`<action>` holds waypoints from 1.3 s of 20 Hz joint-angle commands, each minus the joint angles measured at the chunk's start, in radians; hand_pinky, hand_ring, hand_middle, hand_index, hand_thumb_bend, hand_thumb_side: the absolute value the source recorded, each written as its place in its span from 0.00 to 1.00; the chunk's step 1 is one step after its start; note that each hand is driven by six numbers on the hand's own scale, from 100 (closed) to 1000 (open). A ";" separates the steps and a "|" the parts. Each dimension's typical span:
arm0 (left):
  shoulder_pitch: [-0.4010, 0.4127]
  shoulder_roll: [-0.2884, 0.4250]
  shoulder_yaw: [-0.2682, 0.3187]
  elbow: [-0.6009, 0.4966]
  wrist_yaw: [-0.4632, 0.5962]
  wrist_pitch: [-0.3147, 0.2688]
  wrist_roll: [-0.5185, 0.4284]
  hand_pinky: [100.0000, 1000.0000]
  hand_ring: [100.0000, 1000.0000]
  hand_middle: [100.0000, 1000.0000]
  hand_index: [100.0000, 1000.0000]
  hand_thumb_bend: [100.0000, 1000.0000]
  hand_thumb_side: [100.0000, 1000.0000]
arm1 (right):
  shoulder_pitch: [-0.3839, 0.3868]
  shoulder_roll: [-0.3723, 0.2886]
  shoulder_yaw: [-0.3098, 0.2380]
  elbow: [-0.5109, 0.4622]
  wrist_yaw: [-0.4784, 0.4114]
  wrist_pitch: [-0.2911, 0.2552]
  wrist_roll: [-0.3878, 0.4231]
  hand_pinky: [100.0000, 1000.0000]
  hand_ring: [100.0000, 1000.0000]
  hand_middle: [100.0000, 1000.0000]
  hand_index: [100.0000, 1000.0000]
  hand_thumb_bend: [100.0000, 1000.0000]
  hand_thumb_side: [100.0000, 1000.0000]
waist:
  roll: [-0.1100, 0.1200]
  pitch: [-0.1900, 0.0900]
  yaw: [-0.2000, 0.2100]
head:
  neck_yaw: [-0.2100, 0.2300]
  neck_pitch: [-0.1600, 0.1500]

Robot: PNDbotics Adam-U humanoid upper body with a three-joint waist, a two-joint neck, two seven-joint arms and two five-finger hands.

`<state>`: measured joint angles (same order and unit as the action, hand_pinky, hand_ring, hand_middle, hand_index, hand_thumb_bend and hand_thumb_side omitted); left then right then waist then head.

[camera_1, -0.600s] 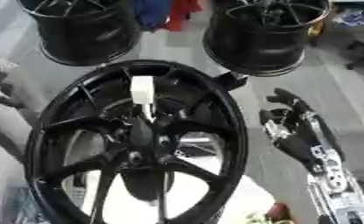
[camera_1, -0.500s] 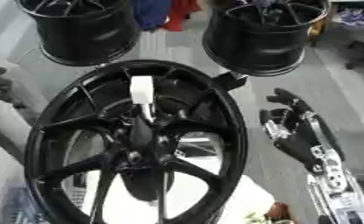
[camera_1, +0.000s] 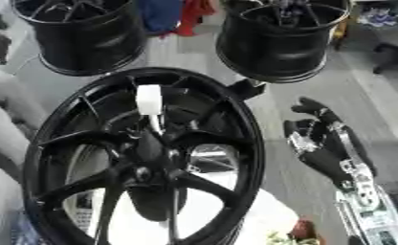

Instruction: Pull the pin out of the wheel hub.

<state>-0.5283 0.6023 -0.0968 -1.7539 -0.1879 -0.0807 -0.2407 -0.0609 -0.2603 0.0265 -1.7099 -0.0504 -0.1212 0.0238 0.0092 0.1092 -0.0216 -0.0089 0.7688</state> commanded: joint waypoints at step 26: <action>-0.447 -0.121 -0.381 0.414 -0.206 -0.156 -0.599 0.68 0.77 0.80 0.89 0.51 0.54 | 0.002 -0.028 0.015 0.003 0.004 -0.003 0.020 0.60 0.61 0.75 0.87 0.18 0.19 | 0.019 -0.024 -0.034 | 0.027 0.001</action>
<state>-0.9583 0.4769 -0.4810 -1.3419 -0.3871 -0.2401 -0.8382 -0.0518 -0.2717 0.0435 -1.6978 -0.0492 -0.1231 0.0426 0.0299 0.0978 -0.0553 0.0149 0.7722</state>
